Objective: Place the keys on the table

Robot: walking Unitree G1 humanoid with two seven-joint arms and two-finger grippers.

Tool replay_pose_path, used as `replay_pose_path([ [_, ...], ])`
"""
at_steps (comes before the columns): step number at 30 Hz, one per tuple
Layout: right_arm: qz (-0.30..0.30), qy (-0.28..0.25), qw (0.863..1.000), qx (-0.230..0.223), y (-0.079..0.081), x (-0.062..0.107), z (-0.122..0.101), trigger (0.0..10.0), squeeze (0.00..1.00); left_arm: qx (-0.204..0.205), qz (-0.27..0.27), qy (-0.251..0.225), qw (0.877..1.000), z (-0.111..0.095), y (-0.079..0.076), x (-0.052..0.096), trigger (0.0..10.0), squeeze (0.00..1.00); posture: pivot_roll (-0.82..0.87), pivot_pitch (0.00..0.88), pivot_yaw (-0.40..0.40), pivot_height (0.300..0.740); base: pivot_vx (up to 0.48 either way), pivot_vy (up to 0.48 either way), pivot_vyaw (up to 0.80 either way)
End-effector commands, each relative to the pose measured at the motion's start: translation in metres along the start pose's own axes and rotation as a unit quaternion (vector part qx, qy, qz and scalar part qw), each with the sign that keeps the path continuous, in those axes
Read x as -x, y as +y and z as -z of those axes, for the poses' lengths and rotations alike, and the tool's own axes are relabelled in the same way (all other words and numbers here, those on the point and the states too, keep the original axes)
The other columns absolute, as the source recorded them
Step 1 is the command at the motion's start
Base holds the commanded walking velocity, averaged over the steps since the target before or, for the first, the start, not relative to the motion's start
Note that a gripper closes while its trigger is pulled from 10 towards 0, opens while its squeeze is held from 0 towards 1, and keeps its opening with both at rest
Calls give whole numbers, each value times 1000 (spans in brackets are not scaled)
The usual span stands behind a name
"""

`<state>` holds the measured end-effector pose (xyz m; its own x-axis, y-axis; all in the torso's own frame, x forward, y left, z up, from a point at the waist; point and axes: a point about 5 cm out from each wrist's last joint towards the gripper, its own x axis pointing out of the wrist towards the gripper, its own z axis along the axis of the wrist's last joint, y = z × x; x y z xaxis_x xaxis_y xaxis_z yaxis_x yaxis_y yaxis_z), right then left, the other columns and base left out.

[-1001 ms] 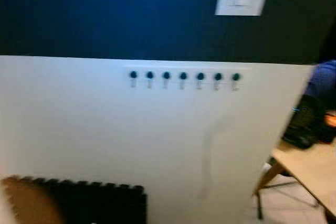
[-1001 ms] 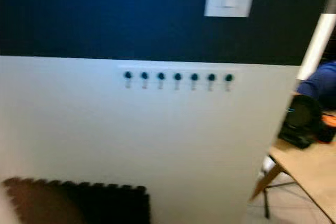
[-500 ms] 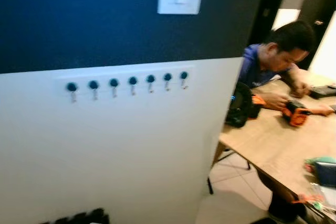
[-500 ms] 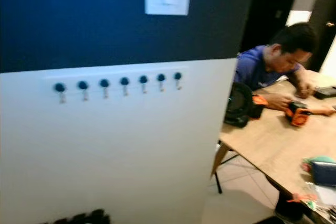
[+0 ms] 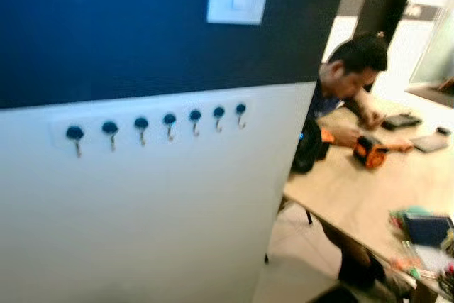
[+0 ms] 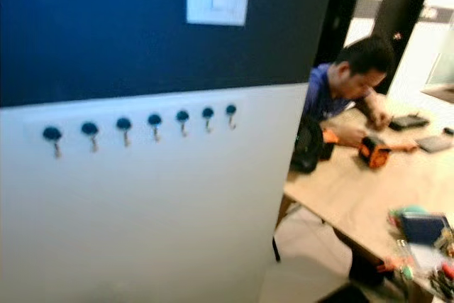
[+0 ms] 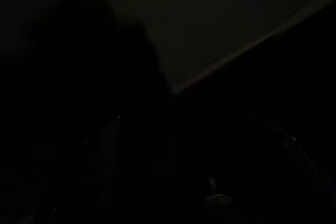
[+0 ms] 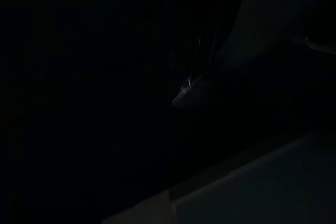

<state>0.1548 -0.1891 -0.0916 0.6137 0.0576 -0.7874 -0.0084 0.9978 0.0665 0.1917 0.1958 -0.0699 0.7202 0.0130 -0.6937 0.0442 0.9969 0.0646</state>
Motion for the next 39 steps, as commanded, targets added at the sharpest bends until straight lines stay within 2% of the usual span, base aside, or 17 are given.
replay_pose_path([
  [1,7,1,1000,1,-5,1,1,10000,0,1,4,-2,1000,0,-1,0,10000,0,55,9,0,740,0,0,-781],
  [39,-15,0,999,30,2,-1,-3,10000,0,10,13,-19,1000,1,-4,2,10000,0,55,8,-10,740,0,0,-781],
])
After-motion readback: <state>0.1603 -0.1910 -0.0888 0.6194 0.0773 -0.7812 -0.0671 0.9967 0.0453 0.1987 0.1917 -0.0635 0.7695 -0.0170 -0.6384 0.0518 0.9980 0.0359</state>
